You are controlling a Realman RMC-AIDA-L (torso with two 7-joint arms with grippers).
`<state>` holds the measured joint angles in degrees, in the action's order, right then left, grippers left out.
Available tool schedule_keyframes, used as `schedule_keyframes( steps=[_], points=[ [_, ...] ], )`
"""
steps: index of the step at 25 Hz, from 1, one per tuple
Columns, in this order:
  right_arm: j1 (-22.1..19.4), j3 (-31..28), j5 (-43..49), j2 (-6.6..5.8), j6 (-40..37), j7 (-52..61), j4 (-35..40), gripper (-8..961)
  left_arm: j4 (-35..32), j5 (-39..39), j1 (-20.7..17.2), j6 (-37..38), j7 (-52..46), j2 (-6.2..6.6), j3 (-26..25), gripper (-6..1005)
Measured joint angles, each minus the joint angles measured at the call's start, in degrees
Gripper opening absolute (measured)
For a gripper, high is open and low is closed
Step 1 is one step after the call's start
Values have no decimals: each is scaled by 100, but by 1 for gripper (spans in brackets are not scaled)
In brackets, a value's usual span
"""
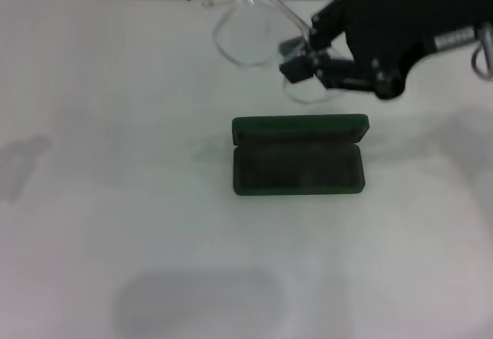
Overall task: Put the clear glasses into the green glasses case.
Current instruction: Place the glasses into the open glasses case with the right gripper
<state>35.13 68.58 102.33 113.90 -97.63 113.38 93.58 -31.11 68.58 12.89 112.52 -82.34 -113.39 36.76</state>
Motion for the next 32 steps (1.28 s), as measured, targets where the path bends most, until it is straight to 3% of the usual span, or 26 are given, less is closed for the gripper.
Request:
schedule_keyframes(
  steps=[2, 4, 6, 7, 8, 9, 10, 13, 21, 26, 32],
  points=[
    [602, -140, 345, -93, -473, 795, -50, 139, 12, 32, -64, -26, 88, -42, -16, 71],
    [1212, -211, 549, -197, -960, 1401, -503, 140, 38, 181, -13, -135, 186, -110, -14, 71],
    [1806, -205, 936, -220, -1282, 1700, -1203, 141, 85, 388, 90, -275, 249, -162, -10, 71],
    [2084, -199, 1230, -197, -1408, 1758, -1549, 141, 125, 521, 138, -355, 275, -178, -4, 71],
    [2610, -178, 1945, -57, -1524, 1742, -2194, 141, 148, 607, 170, -391, 295, -183, 0, 71],
    [2610, -178, 1945, -57, -1524, 1742, -2194, 142, 170, 703, 189, -418, 312, -185, -2, 72],
    [2859, -167, 2366, 43, -1562, 1682, -2577, 142, 198, 784, 218, -427, 344, -186, -6, 72],
    [3304, 21, 3107, 187, -1429, 1459, -3268, 144, 243, 957, 286, -468, 470, -185, -18, 72],
    [3951, 1422, 3247, 229, -458, 1389, -4522, 147, 249, 985, 179, -734, 705, -163, -34, 73],
    [4000, 2005, 3164, 231, 130, 1446, -4758, 149, 254, 1062, -94, -822, 1047, -139, -34, 73],
    [3989, 2237, 2986, 228, 524, 1492, -5158, 152, 203, 1273, -421, -813, 1353, -139, -26, 74]
  ],
)
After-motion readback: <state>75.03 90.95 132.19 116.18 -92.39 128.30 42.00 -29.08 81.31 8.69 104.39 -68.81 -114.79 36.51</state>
